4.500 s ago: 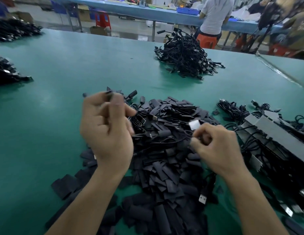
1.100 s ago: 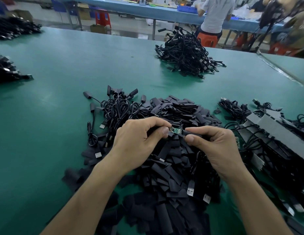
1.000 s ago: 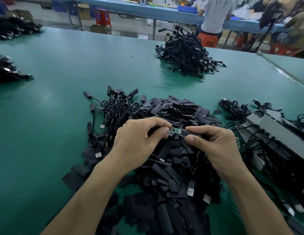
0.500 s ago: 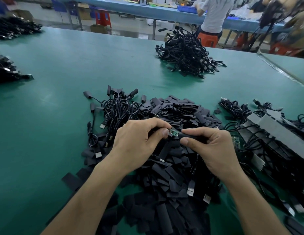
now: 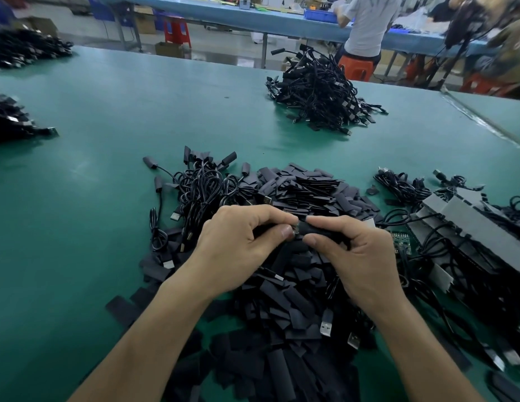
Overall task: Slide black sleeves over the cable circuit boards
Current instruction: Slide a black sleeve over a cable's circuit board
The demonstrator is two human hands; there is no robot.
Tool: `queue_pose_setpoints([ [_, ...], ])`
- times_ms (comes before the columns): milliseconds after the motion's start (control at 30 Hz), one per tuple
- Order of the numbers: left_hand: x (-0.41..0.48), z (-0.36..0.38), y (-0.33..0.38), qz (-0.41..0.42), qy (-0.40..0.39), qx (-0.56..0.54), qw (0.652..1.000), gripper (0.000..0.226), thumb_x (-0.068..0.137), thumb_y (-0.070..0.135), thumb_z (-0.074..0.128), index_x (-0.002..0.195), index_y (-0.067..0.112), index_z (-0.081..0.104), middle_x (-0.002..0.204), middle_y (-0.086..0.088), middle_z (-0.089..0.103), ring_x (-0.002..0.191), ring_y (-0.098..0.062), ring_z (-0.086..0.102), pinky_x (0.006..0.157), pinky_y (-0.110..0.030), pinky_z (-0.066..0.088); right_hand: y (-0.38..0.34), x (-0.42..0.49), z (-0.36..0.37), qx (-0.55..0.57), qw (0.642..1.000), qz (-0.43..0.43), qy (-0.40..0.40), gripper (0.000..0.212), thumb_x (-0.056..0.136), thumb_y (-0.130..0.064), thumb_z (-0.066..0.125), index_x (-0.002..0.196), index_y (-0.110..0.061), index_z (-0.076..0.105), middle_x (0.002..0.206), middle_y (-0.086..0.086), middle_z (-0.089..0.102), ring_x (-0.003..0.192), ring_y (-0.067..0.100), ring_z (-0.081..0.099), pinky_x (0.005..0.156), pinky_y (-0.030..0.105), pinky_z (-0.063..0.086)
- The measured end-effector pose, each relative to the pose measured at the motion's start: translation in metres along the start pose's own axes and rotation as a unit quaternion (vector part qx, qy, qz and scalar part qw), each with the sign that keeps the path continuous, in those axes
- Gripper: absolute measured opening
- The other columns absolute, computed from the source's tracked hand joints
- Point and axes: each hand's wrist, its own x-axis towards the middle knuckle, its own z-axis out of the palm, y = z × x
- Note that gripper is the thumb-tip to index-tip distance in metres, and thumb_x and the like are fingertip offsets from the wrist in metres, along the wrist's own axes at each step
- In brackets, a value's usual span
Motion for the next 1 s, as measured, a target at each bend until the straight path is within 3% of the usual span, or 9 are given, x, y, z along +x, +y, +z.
queue_pose_setpoints([
  [200, 0.0, 0.001, 0.003, -0.003, 0.008, -0.022, 1.0, 0.022, 0.089, 0.041, 0.059, 0.107, 0.041, 0.072, 0.086, 0.019, 0.074, 0.08, -0.009, 0.072, 0.077, -0.043, 0.059, -0.001, -0.001, 0.005, -0.056, 0.994, -0.088, 0.026, 0.027, 0.079, -0.028, 0.075, 0.105, -0.023, 0.071, 0.096, -0.018, 0.07, 0.088, -0.003, 0.068, 0.078, 0.012, 0.05],
  [400, 0.002, -0.004, 0.004, 0.003, 0.033, -0.096, 0.995, 0.014, 0.084, 0.019, 0.076, 0.094, 0.028, 0.075, 0.079, 0.013, 0.075, 0.075, -0.004, 0.071, 0.07, -0.013, 0.051, 0.002, -0.001, 0.004, -0.081, 0.988, -0.13, 0.034, 0.025, 0.079, -0.02, 0.078, 0.103, -0.016, 0.073, 0.093, -0.01, 0.071, 0.087, -0.002, 0.068, 0.078, 0.013, 0.051],
  [533, 0.001, -0.006, 0.005, -0.002, 0.014, -0.127, 0.992, 0.017, 0.082, 0.015, 0.077, 0.095, 0.026, 0.073, 0.077, 0.007, 0.076, 0.076, -0.008, 0.073, 0.079, -0.022, 0.057, 0.003, -0.001, 0.005, -0.138, 0.974, -0.176, 0.02, 0.025, 0.082, -0.017, 0.076, 0.105, -0.009, 0.074, 0.095, -0.003, 0.071, 0.088, 0.006, 0.068, 0.08, 0.017, 0.051],
  [667, 0.001, -0.007, 0.006, -0.002, 0.004, -0.135, 0.991, 0.019, 0.085, 0.011, 0.076, 0.096, 0.026, 0.073, 0.077, 0.007, 0.076, 0.076, -0.008, 0.072, 0.078, -0.02, 0.056, 0.003, -0.001, 0.007, -0.174, 0.961, -0.214, 0.034, 0.023, 0.085, -0.017, 0.074, 0.104, -0.004, 0.074, 0.095, -0.001, 0.069, 0.087, 0.013, 0.066, 0.082, 0.02, 0.052],
  [1000, 0.0, -0.01, 0.004, -0.011, -0.012, -0.169, 0.986, 0.017, 0.083, 0.014, 0.076, 0.092, 0.028, 0.073, 0.076, 0.0, 0.076, 0.072, -0.012, 0.071, 0.075, -0.025, 0.057, 0.003, -0.001, 0.007, -0.136, 0.965, -0.222, 0.035, 0.02, 0.084, -0.012, 0.075, 0.102, -0.004, 0.074, 0.095, 0.001, 0.071, 0.087, 0.015, 0.069, 0.078, 0.028, 0.055],
])
